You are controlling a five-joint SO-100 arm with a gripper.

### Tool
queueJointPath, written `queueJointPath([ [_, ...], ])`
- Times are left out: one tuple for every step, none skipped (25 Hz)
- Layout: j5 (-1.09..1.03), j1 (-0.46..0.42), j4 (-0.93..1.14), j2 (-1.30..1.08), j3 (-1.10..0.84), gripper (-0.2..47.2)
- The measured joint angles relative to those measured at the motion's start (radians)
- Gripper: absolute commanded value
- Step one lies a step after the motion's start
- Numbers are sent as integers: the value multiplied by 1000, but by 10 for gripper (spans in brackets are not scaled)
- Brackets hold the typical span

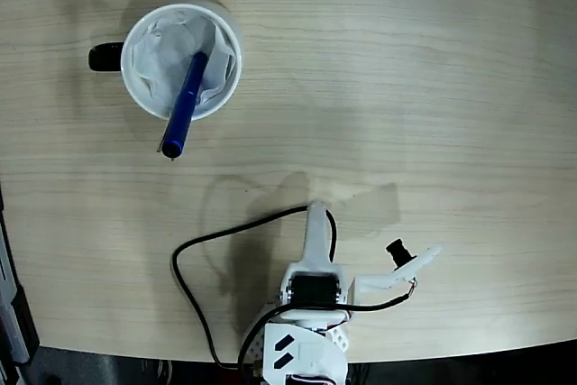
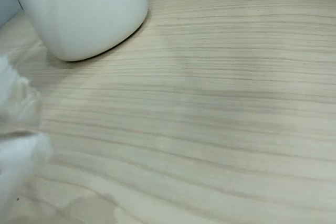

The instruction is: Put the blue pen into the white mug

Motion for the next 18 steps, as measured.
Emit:
queueJointPath([
  [0,0,0,0,0,0],
  [2,0,2,0,0,0],
  [-2,0,12,0,0,0],
  [2,0,17,0,0,0],
  [0,0,18,0,0,0],
  [0,0,18,0,0,0],
  [0,0,18,0,0,0],
  [0,0,18,0,0,0],
  [0,0,18,0,0,0],
  [0,0,18,0,0,0],
  [0,0,18,0,0,0],
  [0,0,18,0,0,0],
  [0,0,18,0,0,0],
  [0,-2,18,0,0,0],
  [0,-2,18,0,0,0],
  [0,-2,18,0,0,0],
  [0,-2,18,0,0,0],
  [0,-2,18,0,0,0],
])
